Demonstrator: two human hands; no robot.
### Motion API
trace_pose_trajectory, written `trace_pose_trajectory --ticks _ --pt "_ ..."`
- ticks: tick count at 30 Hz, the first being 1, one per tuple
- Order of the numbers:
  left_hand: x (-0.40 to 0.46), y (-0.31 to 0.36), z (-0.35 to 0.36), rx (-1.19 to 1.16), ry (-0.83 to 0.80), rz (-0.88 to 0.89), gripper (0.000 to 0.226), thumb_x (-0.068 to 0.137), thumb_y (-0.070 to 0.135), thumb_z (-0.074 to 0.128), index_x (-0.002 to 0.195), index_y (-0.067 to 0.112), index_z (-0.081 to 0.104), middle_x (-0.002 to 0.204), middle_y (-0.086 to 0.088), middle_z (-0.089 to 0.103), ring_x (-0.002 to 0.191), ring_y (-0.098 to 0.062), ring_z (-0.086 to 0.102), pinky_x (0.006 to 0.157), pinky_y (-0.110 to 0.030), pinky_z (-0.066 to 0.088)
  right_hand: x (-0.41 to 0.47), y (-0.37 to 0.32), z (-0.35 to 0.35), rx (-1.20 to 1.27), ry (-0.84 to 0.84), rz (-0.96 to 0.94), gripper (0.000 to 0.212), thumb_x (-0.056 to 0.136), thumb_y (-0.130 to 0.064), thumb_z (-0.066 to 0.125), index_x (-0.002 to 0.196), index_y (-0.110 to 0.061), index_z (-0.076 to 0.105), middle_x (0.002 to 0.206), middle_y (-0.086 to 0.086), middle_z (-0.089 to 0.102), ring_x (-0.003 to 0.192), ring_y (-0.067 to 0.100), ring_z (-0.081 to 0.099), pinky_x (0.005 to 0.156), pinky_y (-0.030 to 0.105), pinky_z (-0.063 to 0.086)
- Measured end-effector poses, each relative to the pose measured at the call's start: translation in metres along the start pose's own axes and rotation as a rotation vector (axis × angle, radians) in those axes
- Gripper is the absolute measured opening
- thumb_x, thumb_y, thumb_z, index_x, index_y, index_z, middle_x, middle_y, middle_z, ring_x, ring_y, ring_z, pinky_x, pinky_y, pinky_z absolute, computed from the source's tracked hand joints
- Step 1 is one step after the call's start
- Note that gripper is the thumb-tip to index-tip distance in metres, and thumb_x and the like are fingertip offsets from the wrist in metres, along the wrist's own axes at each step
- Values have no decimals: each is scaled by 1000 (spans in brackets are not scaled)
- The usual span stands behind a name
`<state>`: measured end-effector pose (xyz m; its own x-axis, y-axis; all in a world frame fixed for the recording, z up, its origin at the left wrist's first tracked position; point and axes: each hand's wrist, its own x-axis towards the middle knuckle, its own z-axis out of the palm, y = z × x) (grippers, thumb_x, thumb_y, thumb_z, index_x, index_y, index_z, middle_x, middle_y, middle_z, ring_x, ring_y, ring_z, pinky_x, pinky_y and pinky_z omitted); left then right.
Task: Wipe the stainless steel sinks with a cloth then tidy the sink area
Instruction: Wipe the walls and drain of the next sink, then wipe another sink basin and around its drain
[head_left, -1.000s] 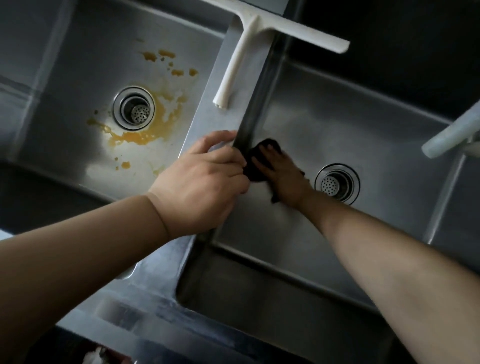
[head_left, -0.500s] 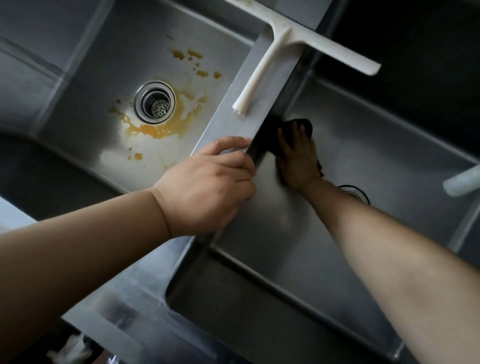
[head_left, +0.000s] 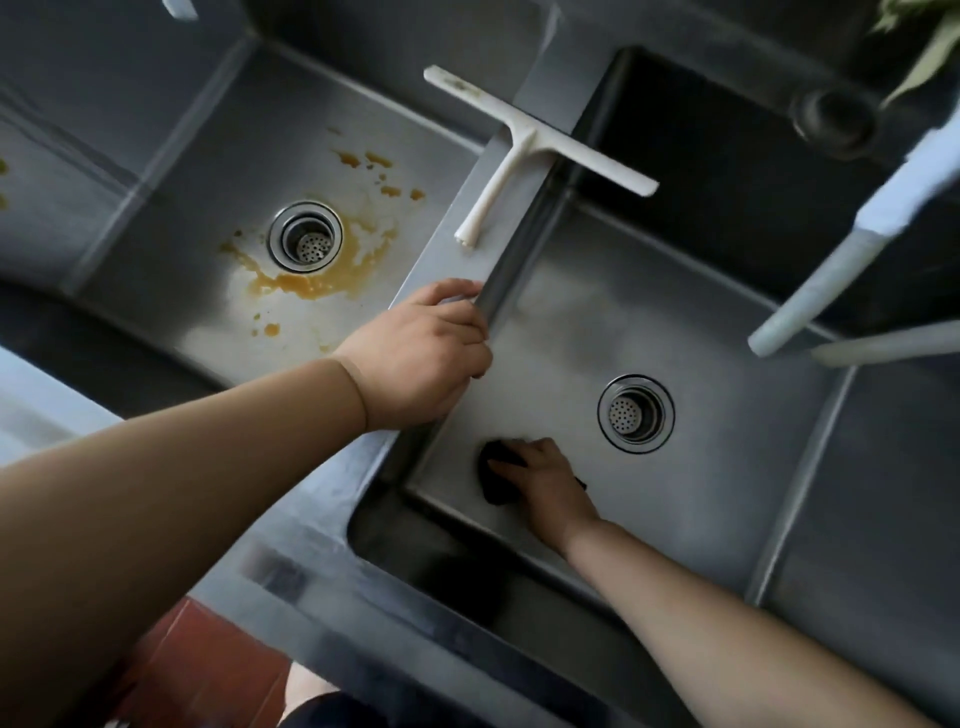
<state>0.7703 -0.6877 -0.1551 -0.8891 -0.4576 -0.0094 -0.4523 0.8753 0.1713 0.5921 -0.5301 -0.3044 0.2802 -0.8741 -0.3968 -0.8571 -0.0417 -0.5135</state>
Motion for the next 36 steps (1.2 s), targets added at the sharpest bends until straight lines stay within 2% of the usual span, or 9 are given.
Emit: trace_pose_trajectory --ticks 5,8,11,14,16,19,26,31,36 --pt "-9 11 -13 41 140 16 14 82 4 53 79 8 67 80 -9 67 90 -29 64 95 -38 48 -19 -57 -73 173 375 40 58 71 19 53 120 -10 64 129 13 55 113 35 48 103 21 28" --pt "-28 15 -26 40 281 -84 10 86 8 58 88 7 68 92 -8 69 100 -27 64 87 -36 47 -24 -96 -108 179 632 15 58 66 23 54 114 -5 67 120 17 60 106 36 53 103 20 31" --pt "-70 2 -43 -2 378 -287 13 85 10 59 92 6 69 96 -8 71 103 -31 62 84 -38 46 -18 -137 -128 178 750 32 52 74 16 54 119 -9 65 126 15 57 111 23 46 106 10 24" --pt "-125 -15 -58 -41 352 -455 24 86 16 48 92 7 70 96 -9 70 106 -34 59 85 -42 47 13 -175 -136 125 629 80 49 83 5 54 129 -12 56 139 15 46 121 28 39 108 15 18" --pt "-159 -24 -66 -42 305 -479 33 86 21 41 89 7 70 94 -10 71 106 -34 60 83 -43 49 35 -193 -130 33 498 147 48 91 -7 51 138 -18 47 151 13 30 132 31 27 112 26 14" --pt "-201 -36 -76 -41 268 -469 37 87 21 38 85 6 72 90 -10 72 104 -35 63 82 -44 52 45 -208 -113 -98 463 223 50 95 -11 45 143 -25 39 156 8 19 140 28 15 114 34 14" --pt "-259 -56 -86 -80 261 -368 40 85 24 36 83 6 72 90 -8 72 104 -35 63 81 -44 53 19 -244 -84 -117 436 271 51 92 -5 48 139 -23 45 154 9 24 140 28 19 114 34 15" --pt "-270 -66 -92 -115 228 -349 12 79 9 61 83 7 72 90 -8 72 104 -35 62 79 -44 53 3 -273 -67 -127 444 314 51 89 -2 50 136 -23 50 153 8 29 138 28 25 112 36 22" --pt "-259 -73 -95 -161 118 -326 14 86 12 62 96 9 71 103 -5 70 119 -31 52 92 -44 47 0 -287 -67 -130 457 352 50 86 -1 54 130 -24 56 148 9 37 132 30 33 108 36 26"
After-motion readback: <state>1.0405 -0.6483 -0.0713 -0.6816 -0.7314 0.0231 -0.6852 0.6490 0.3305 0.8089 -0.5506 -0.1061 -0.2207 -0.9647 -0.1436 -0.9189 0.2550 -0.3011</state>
